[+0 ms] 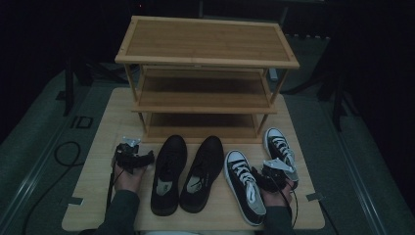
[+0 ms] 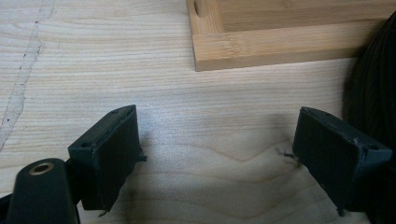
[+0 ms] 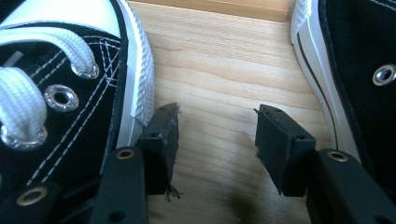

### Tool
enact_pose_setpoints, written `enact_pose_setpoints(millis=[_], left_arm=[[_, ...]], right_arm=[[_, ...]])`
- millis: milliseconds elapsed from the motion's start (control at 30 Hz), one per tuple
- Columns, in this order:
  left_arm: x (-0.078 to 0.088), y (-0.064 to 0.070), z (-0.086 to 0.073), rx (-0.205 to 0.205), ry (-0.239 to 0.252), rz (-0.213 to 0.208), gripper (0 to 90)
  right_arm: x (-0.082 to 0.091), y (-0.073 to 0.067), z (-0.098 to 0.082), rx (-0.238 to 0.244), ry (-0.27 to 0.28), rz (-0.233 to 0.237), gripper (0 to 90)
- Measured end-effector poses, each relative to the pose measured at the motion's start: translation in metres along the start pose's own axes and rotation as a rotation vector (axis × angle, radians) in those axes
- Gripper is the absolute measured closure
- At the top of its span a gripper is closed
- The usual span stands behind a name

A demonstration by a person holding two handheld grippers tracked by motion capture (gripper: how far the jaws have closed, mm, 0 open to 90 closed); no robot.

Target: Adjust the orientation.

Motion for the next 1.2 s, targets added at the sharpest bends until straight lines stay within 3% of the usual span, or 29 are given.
enact_pose_setpoints(millis=[467, 700, 800, 967, 1167, 1200], left_arm=[[0.000, -0.001, 0.000, 0.003, 0.007, 0.001, 17.4], [0.007, -0.009, 0.001, -0.013, 0.001, -0.023, 43.6], [0.013, -0.015, 0.001, 0.029, -0.023, -0.058, 49.2], [0.025, -0.017, 0.006, 0.033, 0.005, -0.083, 50.6], [0.042, -0.013, 0.008, -0.015, 0.000, -0.100, 49.6], [0.050, -0.009, 0.015, -0.052, 0.007, -0.103, 49.6]], right_arm=[[0.000, 0.000, 0.000, -0.006, -0.001, 0.000, 49.2], [0.000, 0.000, 0.000, -0.006, -0.001, 0.000, 49.2], [0.000, 0.000, 0.000, -0.006, -0.001, 0.000, 49.1], [0.000, 0.000, 0.000, -0.007, -0.001, 0.000, 49.1], [0.000, 0.000, 0.000, -0.007, -0.001, 0.000, 49.1], [0.000, 0.000, 0.000, -0.008, -0.001, 0.000, 49.1]])
Point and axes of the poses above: each handheld gripper's, and its own axes: x roughly backward along the jaws, z roughly out of its top, y roughly to its right, the point moved 8 cm from there along -x, roughly forward along the jaws, and after that the axes turned 5 degrees about -z, right-handed, at the moved point
